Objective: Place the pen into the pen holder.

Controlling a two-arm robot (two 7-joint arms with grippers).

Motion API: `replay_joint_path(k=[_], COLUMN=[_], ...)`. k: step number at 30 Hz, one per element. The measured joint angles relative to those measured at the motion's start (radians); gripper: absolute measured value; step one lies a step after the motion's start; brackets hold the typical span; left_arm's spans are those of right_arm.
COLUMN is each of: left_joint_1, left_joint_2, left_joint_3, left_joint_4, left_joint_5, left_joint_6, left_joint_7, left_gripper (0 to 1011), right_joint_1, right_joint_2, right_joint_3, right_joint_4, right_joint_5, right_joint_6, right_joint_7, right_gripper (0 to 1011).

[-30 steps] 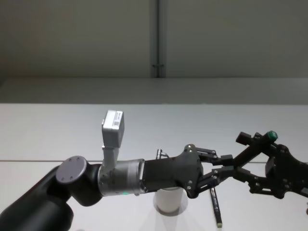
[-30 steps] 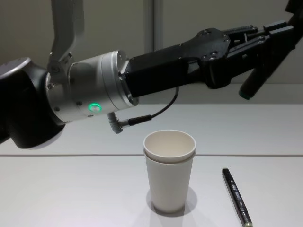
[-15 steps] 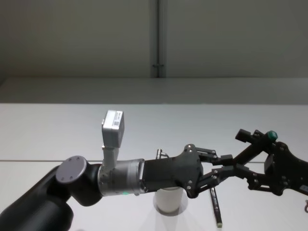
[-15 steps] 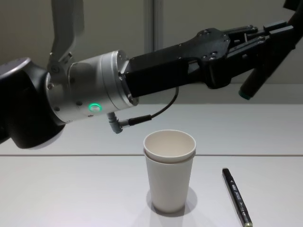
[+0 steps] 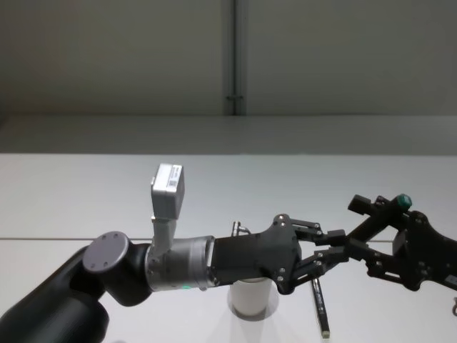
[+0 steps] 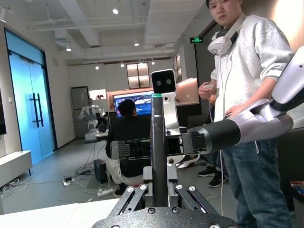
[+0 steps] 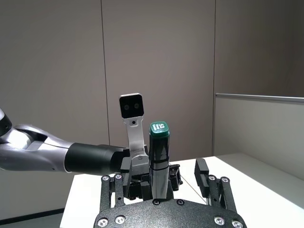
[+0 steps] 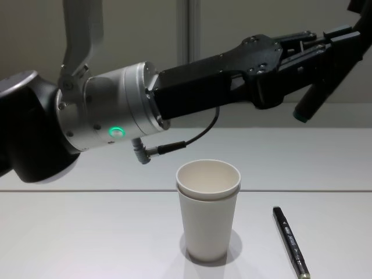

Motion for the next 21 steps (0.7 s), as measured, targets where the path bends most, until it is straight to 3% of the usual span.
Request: replay_joint_path(k=[9, 21], left_joint_1=[0.0, 0.0], left_joint_2=[0.0, 0.0], left_joint_3=[0.0, 0.0], left_joint_4=[0.0, 0.0], left_joint_5=[0.0, 0.0], left_joint_6=[0.0, 0.0], left_joint_7=[0.0, 0.002], left_gripper=[165, 165], right_joint_1=[0.0, 0.0], right_joint_2=[0.0, 0.0], right_joint_3=[0.0, 0.0], right_joint_4=[0.0, 0.0], right_joint_5=[0.0, -0.001], right_joint_6=[0.0, 0.0], right_joint_7=[0.0, 0.003], right_gripper=[629, 221])
